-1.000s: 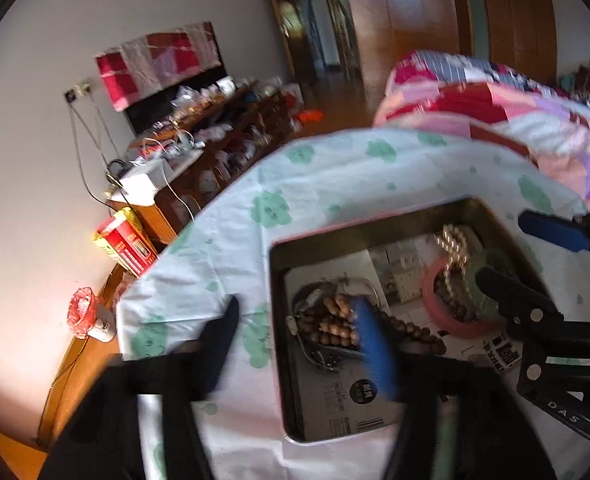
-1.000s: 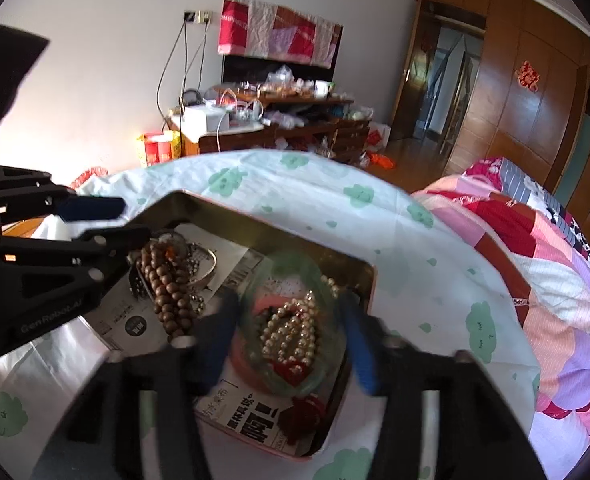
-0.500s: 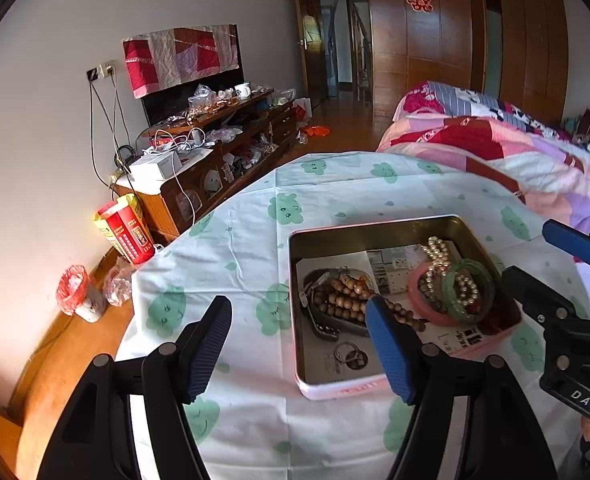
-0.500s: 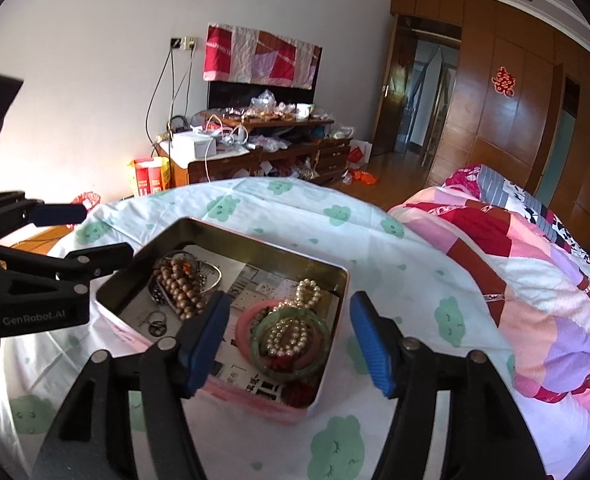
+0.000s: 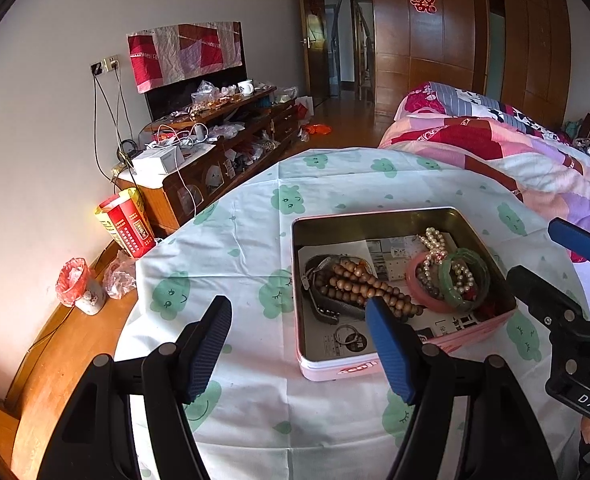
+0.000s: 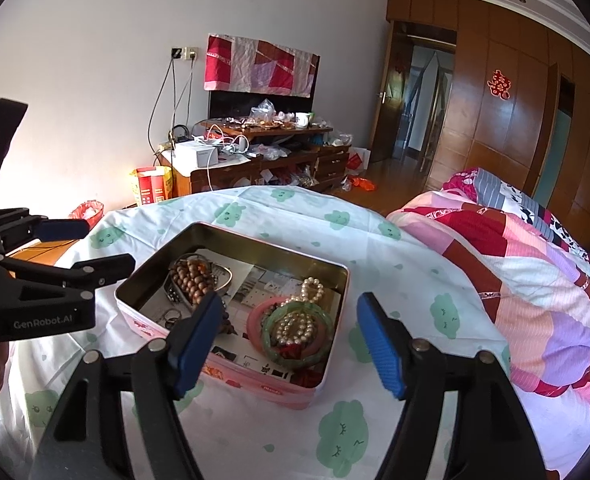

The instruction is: Organize jewelry

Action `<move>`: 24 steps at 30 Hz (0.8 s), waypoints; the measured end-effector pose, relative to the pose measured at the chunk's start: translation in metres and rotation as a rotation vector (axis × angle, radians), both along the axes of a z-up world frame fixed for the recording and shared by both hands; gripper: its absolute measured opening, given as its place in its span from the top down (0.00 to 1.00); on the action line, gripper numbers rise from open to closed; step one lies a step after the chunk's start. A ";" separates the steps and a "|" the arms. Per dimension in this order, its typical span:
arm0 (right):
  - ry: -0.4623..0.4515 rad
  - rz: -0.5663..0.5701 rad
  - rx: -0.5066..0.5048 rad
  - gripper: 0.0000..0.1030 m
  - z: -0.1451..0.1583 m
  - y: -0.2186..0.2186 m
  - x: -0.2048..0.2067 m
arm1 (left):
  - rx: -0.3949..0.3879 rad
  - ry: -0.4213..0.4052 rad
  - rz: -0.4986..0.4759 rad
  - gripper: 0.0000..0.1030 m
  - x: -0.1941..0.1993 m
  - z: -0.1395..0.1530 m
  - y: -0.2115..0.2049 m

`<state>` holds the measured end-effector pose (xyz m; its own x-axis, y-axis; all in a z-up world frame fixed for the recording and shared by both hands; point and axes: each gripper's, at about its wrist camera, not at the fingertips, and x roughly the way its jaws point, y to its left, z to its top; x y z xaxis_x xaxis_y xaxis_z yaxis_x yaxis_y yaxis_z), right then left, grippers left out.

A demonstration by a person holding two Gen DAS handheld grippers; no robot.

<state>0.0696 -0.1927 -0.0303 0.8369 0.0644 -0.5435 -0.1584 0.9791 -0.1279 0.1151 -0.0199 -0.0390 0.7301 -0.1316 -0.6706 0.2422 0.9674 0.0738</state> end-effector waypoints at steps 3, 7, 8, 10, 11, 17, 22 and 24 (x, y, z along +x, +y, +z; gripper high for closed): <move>-0.001 -0.001 0.005 0.30 0.000 0.001 -0.001 | 0.000 0.001 -0.001 0.32 0.000 0.000 0.000; -0.004 -0.001 0.005 0.28 0.001 0.001 -0.002 | 0.003 0.004 0.002 0.32 -0.002 0.000 0.001; -0.006 -0.001 0.006 0.27 0.001 0.000 -0.002 | 0.003 0.006 0.002 0.32 -0.002 0.000 0.001; -0.006 -0.003 0.007 0.26 0.001 0.000 -0.002 | 0.005 0.007 0.003 0.32 -0.003 0.000 0.002; -0.005 -0.002 0.006 0.26 0.001 0.000 -0.002 | 0.005 0.007 0.002 0.32 -0.003 0.000 0.002; -0.009 0.001 0.004 0.25 0.001 -0.001 -0.003 | 0.005 0.006 0.002 0.32 -0.004 -0.001 0.002; -0.010 0.001 0.003 0.25 0.001 0.000 -0.004 | 0.007 0.006 0.004 0.32 -0.004 -0.001 0.002; -0.010 0.001 0.003 0.25 0.001 0.000 -0.004 | 0.007 0.005 0.003 0.32 -0.004 -0.001 0.002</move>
